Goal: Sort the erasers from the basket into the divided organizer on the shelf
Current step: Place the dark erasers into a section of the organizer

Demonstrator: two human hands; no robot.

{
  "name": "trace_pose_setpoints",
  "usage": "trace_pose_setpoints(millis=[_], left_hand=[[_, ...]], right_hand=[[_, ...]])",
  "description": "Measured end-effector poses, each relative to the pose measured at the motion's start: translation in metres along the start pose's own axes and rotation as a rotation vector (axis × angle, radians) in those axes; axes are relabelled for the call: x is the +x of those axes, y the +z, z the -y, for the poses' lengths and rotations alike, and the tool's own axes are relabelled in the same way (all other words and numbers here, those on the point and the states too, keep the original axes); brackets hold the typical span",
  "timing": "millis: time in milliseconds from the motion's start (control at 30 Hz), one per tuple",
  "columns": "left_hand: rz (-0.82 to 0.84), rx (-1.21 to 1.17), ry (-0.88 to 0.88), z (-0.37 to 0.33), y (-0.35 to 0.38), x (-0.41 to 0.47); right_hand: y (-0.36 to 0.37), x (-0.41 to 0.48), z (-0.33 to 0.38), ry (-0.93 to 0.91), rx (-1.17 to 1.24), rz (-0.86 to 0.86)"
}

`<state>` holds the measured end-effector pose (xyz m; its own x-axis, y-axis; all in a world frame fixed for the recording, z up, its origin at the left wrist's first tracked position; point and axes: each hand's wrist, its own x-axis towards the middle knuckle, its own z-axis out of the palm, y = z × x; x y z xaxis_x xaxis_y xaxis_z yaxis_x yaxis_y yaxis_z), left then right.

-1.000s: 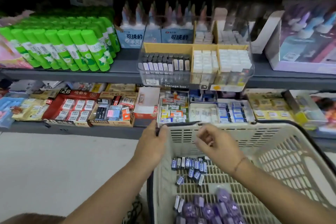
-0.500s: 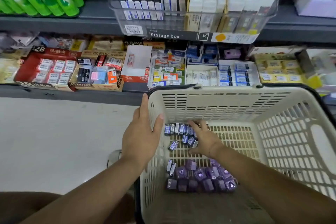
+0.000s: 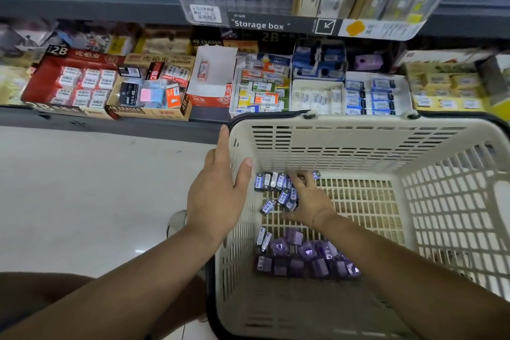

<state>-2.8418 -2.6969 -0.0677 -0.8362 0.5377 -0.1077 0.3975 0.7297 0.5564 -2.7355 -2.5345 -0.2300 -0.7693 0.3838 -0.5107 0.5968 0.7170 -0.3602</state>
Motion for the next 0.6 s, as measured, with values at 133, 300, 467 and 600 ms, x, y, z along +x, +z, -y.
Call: trace_pose_setpoints(millis=[133,300,467,600], left_hand=[[0.004,-0.018,-0.003,0.001,0.0,0.0],[0.005,-0.023,-0.012,0.001,0.001,0.0],[0.002,-0.018,-0.011,0.002,0.002,0.0],[-0.008,-0.015,-0.002,0.002,0.002,0.0]], right_hand=[[0.004,0.0,0.0,0.02,0.086,-0.05],[0.006,-0.003,-0.007,0.032,0.219,-0.05],[0.003,-0.003,-0.011,-0.001,0.255,-0.034],[-0.001,-0.004,-0.014,-0.012,0.281,-0.024]])
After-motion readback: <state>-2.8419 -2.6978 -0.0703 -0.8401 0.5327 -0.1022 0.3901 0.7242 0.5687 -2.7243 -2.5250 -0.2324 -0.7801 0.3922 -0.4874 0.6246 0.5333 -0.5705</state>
